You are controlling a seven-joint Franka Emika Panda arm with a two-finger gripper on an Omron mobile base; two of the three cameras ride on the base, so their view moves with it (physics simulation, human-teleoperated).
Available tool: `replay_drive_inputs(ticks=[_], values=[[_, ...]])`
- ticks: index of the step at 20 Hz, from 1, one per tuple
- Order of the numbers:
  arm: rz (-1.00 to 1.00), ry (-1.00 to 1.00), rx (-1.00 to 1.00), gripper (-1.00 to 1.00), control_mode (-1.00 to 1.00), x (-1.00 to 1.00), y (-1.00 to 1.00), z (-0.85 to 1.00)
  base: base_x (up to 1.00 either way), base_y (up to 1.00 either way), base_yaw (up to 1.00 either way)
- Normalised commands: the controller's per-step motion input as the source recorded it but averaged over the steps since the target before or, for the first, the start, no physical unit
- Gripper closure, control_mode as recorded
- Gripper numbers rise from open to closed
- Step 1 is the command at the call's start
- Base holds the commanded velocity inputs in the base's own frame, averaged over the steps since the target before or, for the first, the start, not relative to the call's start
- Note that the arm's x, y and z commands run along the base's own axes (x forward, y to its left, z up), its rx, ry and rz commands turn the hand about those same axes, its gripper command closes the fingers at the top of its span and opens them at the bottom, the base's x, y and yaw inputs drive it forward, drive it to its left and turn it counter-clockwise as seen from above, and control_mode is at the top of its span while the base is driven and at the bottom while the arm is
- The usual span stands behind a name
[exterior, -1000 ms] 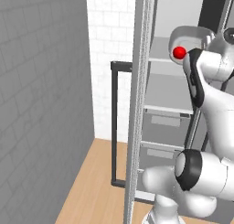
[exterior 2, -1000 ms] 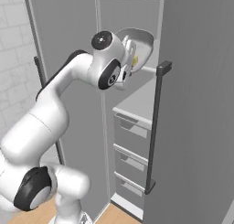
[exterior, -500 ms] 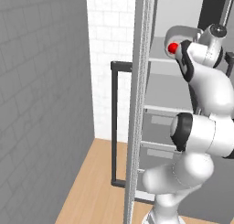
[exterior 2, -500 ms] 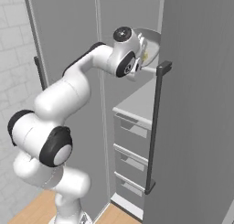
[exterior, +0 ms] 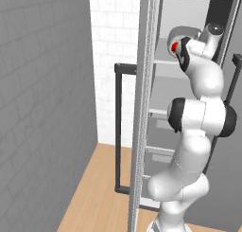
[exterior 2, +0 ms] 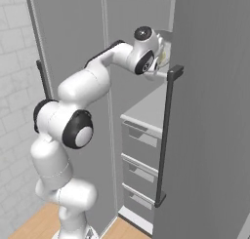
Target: Take the meat container that has the shrimp and place it on the second highest rack of the freezer. Then take the vegetable container that has the lemon wedge and tomato and place it on the highest rack of the freezer.
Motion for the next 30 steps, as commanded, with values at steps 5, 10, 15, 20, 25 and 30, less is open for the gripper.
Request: replay_drive_inputs(ticks=[5,10,15,20,25,30], values=[[0.0,0.0,-0.07,-1.0,-1.0,0.26,-0.01,-0.12,0.0,0.0,0.0],[0.0,-0.08,-0.2,-1.0,-1.0,-0.56,0.53,-0.2,0.0,0.0,0.0],[0.0,-0.16,-0.22,-1.0,-1.0,-1.0,1.0,-0.29,0.0,0.0,0.0],[0.0,0.03,-0.01,-1.0,-1.0,-1.0,0.71,-0.71,0.0,0.0,0.0],[-0.01,0.14,0.02,-1.0,-1.0,-1.0,0.29,-0.65,0.0,0.0,0.0],[-0.09,0.18,0.01,-1.0,-1.0,-1.0,0.23,-0.57,0.0,0.0,0.0]])
